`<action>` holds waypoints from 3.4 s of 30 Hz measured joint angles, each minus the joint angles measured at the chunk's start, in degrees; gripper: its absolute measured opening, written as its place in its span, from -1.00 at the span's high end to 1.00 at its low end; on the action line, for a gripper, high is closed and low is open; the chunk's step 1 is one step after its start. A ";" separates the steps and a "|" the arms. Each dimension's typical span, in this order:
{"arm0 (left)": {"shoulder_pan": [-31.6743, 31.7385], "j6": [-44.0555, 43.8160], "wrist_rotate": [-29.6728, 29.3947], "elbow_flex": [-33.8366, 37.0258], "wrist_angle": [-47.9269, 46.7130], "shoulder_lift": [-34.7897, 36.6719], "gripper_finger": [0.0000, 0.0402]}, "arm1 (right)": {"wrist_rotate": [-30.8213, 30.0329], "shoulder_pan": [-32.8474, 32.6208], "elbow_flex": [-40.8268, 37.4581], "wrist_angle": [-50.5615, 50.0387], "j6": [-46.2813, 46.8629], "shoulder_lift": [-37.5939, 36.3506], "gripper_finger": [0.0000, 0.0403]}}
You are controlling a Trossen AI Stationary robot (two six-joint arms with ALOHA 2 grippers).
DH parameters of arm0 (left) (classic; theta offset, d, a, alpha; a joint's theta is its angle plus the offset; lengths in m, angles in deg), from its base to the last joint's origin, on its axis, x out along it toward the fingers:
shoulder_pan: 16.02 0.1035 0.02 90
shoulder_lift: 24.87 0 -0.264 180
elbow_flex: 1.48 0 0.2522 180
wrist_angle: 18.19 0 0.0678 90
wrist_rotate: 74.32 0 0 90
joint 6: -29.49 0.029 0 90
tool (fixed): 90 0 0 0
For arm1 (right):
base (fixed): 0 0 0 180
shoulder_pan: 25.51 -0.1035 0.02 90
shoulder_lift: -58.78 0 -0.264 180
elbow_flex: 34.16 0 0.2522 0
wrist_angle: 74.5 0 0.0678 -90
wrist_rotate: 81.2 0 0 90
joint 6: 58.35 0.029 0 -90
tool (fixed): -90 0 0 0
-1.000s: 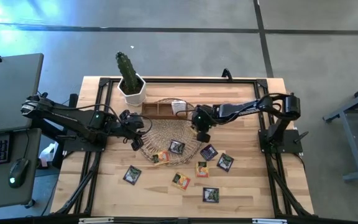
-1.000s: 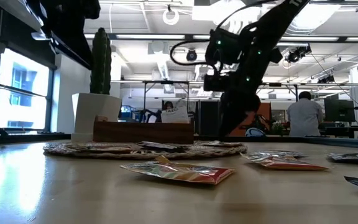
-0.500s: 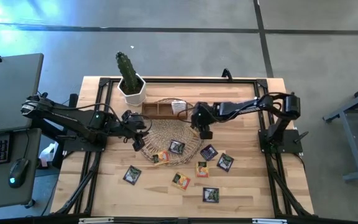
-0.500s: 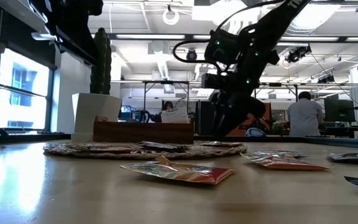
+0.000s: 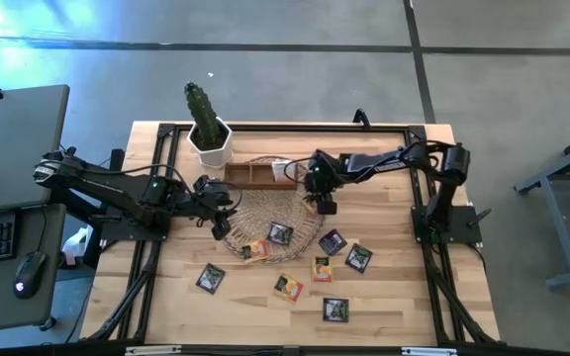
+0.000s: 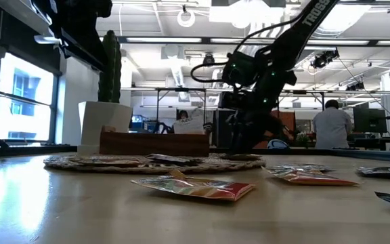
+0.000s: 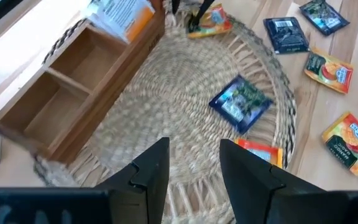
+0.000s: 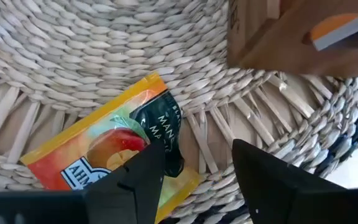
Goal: Pick & Place Tea
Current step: Put the orange tea bag into the middle section of the wooden organizer
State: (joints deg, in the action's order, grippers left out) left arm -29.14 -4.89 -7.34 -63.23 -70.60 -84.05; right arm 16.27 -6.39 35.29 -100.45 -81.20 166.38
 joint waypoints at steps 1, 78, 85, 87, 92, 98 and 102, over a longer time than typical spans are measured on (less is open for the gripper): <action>0.00 -0.02 0.00 0.00 -0.06 0.00 0.30 | 0.05 0.03 0.09 0.41 -0.01 0.85 0.13; 0.00 1.94 -0.70 0.00 0.01 0.02 0.30 | -8.63 -5.25 -0.26 52.21 15.40 0.97 0.47; 0.00 2.07 -0.70 0.00 0.00 0.04 0.30 | -5.82 -14.99 -0.21 43.95 15.36 -4.46 0.49; 0.00 2.08 -0.61 0.00 -0.01 0.04 0.30 | -4.29 -18.26 -0.21 41.48 15.43 -4.64 0.48; 0.00 2.01 -1.30 0.02 -0.48 -1.83 0.30 | -4.42 -25.46 -0.19 32.86 18.39 -4.59 0.41; 0.00 1.72 0.52 0.02 0.77 -5.74 0.30 | -10.32 -30.55 -0.23 27.71 24.17 -4.08 0.38; 0.00 -7.87 4.24 0.01 1.66 -10.20 0.30 | -13.96 -32.21 -0.28 27.08 24.08 -3.68 0.39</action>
State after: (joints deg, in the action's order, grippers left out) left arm -29.14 -12.75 -3.10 -63.22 -68.94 -94.25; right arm 2.31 -38.60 35.02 -73.37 -57.12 162.70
